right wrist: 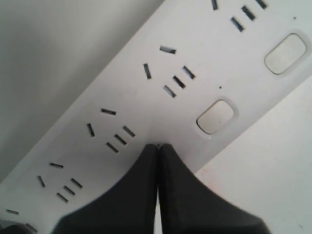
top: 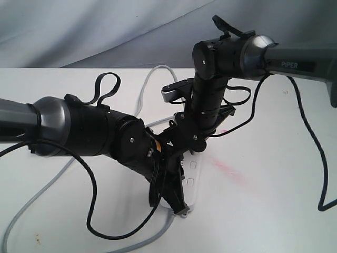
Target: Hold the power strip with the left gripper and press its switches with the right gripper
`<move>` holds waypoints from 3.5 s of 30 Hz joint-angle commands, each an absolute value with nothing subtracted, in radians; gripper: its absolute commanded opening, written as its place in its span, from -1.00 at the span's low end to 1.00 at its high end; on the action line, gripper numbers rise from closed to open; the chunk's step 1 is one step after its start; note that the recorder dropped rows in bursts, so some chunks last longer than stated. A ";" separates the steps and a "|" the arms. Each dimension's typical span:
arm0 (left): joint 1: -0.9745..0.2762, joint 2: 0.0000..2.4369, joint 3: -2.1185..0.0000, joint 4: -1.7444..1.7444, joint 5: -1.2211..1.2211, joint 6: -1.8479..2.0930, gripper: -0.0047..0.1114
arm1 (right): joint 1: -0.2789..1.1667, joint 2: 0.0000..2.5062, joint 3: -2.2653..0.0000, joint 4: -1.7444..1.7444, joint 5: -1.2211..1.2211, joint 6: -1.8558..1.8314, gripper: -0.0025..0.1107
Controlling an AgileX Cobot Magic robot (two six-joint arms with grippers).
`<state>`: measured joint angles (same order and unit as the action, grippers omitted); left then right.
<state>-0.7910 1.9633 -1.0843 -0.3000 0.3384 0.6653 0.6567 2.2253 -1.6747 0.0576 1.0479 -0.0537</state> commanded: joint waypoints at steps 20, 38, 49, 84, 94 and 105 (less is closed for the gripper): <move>-0.790 1.980 -1.075 -0.294 0.371 0.656 -0.92 | 0.663 2.291 -1.497 0.060 0.903 -0.028 -0.96; -0.790 1.980 -1.075 -0.294 0.371 0.656 -0.92 | 0.667 2.299 -1.450 0.060 0.929 0.008 -0.96; -0.790 1.980 -1.075 -0.294 0.367 0.654 -0.92 | 0.665 2.195 -1.410 0.045 0.840 0.006 -0.96; -0.786 1.628 -1.075 -0.298 0.284 0.508 -0.92 | 0.509 1.093 -0.831 -0.065 0.531 0.208 -0.96; -0.603 1.330 -0.966 -0.309 0.252 0.411 -0.92 | 0.509 0.598 -0.591 -0.359 0.570 0.514 -0.96; -0.409 0.856 -0.586 -0.309 0.092 0.298 -0.92 | 0.509 0.241 -0.447 -0.377 0.652 0.528 -0.96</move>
